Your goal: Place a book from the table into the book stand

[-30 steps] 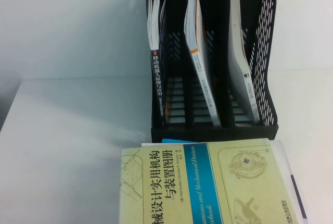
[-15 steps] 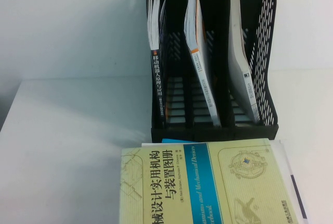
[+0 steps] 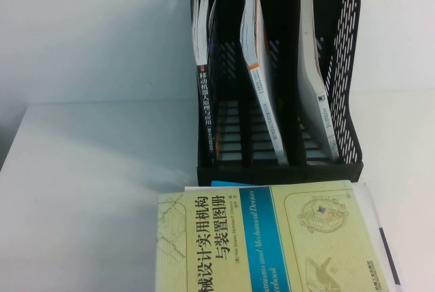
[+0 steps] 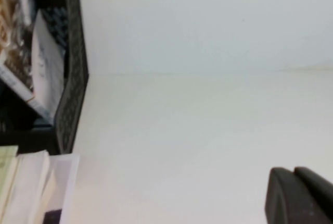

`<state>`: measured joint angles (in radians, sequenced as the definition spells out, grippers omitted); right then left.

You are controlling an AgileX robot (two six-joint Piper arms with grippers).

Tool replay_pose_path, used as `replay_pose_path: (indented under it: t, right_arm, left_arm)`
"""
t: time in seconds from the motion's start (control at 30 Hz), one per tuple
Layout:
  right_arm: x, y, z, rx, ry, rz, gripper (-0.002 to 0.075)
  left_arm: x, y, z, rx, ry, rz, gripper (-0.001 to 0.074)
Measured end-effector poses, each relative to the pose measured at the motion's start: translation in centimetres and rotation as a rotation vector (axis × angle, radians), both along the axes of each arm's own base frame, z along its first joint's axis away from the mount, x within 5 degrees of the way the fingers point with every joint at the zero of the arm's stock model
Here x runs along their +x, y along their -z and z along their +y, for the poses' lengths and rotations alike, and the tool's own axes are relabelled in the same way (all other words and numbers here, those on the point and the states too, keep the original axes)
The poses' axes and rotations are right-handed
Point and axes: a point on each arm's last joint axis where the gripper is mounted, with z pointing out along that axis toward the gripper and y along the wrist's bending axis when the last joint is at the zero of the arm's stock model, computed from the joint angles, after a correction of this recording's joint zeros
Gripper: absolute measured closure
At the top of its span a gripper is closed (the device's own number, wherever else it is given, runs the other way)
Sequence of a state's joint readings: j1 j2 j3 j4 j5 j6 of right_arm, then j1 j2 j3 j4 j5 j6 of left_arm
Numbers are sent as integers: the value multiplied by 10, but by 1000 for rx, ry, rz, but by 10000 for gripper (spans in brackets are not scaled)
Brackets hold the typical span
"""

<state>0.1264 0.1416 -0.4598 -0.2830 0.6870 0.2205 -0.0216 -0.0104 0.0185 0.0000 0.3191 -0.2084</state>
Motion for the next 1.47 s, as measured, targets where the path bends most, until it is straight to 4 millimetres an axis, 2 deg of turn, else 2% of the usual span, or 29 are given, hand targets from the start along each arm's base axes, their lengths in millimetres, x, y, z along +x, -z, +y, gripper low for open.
replay_pose_path:
  t: [0.07,0.13,0.37,0.43,0.8,1.47]
  right_arm:
    - [0,6,-1,14,53,-37,726]
    - [3,22,0,34,88,-62,726]
    - [14,106,1,88,138,-5,727]
    - [15,121,1,102,138,27,727]
    - [16,121,5,43,48,26,727]
    - [16,121,6,54,42,22,727]
  left_arm:
    - [0,0,0,0,0,0,737]
    - [0,0,0,-5,0,0,737]
    - [0,0,0,-5,0,0,737]
    - [0,0,0,-5,0,0,737]
    - [0,0,0,-5,0,0,737]
    - [0,0,0,-5,0,0,737]
